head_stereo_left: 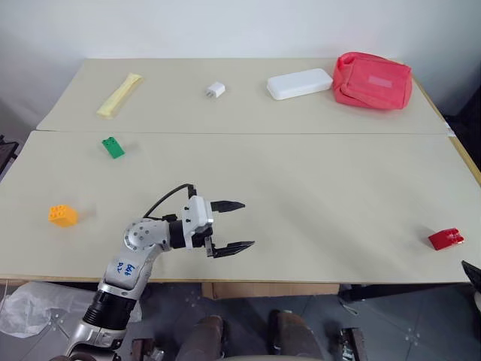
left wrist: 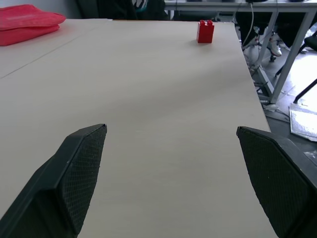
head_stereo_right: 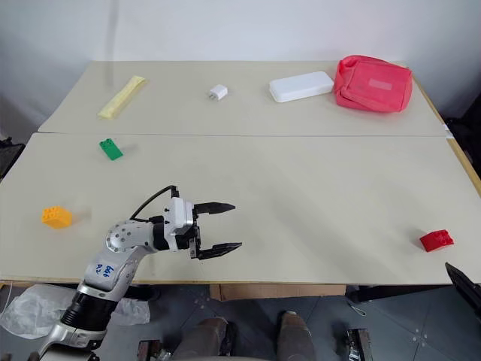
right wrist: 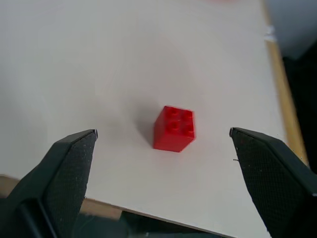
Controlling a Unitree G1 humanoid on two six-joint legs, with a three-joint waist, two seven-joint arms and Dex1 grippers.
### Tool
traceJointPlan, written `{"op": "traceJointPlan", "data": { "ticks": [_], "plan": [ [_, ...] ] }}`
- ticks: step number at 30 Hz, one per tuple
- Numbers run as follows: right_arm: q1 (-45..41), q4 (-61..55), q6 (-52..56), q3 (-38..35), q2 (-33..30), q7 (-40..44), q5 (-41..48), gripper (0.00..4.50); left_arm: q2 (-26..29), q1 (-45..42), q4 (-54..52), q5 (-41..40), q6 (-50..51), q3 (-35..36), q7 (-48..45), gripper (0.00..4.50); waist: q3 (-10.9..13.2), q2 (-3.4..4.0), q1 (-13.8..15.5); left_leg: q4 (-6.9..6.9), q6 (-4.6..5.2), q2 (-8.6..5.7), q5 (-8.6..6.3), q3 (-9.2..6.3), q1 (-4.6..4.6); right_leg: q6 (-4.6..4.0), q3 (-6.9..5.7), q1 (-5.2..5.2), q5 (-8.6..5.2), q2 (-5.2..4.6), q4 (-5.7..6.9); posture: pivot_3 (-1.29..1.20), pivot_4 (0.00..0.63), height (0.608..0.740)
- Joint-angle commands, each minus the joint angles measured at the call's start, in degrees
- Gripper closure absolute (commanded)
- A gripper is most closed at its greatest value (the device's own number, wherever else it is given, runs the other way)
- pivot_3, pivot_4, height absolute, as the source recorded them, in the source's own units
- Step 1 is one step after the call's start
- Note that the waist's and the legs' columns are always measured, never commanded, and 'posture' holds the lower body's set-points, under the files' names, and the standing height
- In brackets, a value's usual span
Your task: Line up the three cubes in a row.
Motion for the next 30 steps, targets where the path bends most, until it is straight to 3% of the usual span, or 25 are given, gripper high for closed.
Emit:
{"op": "traceJointPlan", "data": {
  "ticks": [1, 9, 15, 18, 25, 30],
  "plan": [
    [-4.4, 5.8, 0.4, 2.4, -2.3, 0.5, -2.3, 0.00, 0.1, 0.4, -1.9, 0.6, -1.2, 0.1, 0.3, 0.04, 0.0, 0.01, 0.1, 0.00, 0.01, -0.01, -0.01, 0.00, 0.00, 0.01, 0.00, 0.01, 0.00, 0.00, -0.03, 0.00, 0.150, 0.740],
    [-21.2, 21.6, -1.7, 13.6, -5.1, 2.6, -7.7, 0.00, 0.9, 1.2, -3.2, 1.1, -1.0, 0.9, 1.2, 0.04, 0.0, 0.04, -0.2, 0.01, -0.01, -0.01, 0.00, 0.04, 0.01, 0.05, -0.03, 0.04, 0.03, 0.04, -0.07, 0.00, 0.150, 0.740],
    [-28.1, 27.6, -2.6, 16.9, -4.7, 2.9, -9.3, 0.00, 1.4, 1.7, -4.1, 1.2, -0.7, 1.1, 2.1, 0.04, 0.0, 0.06, -0.1, 0.03, -0.02, -0.02, 0.01, 0.05, 0.01, 0.06, -0.04, 0.04, 0.03, 0.05, -0.05, 0.00, 0.150, 0.740],
    [-29.6, 28.9, -2.7, 17.3, -4.6, 2.5, -9.8, 0.59, 1.6, 1.8, -4.3, 1.2, -0.8, 1.3, 2.7, 0.00, 0.0, 0.05, -0.1, 0.06, -0.01, -0.02, 0.01, 0.05, 0.01, 0.08, -0.03, 0.04, 0.04, 0.05, -0.05, 0.00, 0.150, 0.740],
    [-29.7, 28.6, -2.7, 18.7, -4.6, 4.0, -9.9, 2.96, 1.7, 1.6, -3.7, 1.7, -1.8, 1.4, 3.3, 0.00, 0.0, 0.06, -0.2, 0.06, -0.02, -0.01, 0.00, 0.06, 0.01, 0.08, -0.04, 0.04, 0.04, 0.06, -0.05, 0.00, 0.150, 0.740],
    [-30.1, 26.8, -4.8, 18.9, -5.0, 6.8, -9.5, 2.96, 1.9, 2.1, -2.9, 2.1, -2.7, 1.7, 3.6, 0.00, 0.0, 0.06, -0.2, 0.06, -0.02, -0.01, 0.00, 0.06, 0.01, 0.08, -0.03, 0.04, 0.04, 0.06, -0.05, 0.00, 0.150, 0.740]
  ]
}}
